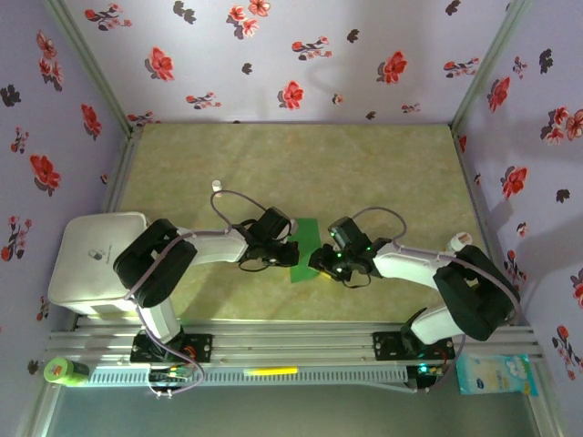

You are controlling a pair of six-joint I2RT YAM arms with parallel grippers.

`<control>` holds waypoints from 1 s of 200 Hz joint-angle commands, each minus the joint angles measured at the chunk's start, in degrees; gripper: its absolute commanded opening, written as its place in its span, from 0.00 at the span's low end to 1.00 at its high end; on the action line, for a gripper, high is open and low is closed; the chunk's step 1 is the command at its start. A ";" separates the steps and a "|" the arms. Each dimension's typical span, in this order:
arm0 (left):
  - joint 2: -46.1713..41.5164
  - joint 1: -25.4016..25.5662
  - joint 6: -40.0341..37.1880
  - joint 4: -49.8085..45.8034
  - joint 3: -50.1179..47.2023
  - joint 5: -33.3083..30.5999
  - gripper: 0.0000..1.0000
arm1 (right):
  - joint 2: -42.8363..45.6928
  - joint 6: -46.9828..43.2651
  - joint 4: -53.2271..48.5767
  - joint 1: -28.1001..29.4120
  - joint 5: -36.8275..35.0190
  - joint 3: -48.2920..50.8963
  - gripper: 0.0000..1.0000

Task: Fold a paper plane with a square sheet of paper (pick it up from the middle)
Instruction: Turn over the paper at the center of the table.

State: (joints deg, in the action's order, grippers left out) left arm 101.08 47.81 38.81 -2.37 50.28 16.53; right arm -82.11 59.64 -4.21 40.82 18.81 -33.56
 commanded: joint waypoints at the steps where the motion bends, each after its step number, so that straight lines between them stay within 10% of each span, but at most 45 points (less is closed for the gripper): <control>1: 0.17 -0.35 -0.41 -2.69 -1.24 -1.07 0.02 | 0.53 -1.59 2.42 -0.57 -0.39 -2.34 0.45; 200: -0.89 -0.31 2.47 0.75 -3.19 -0.28 0.02 | -9.11 -3.90 11.84 -8.58 7.40 -1.44 0.39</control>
State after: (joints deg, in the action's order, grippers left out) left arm 100.49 47.81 40.27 0.12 48.69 16.69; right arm -90.15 56.99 5.61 32.75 25.17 -36.05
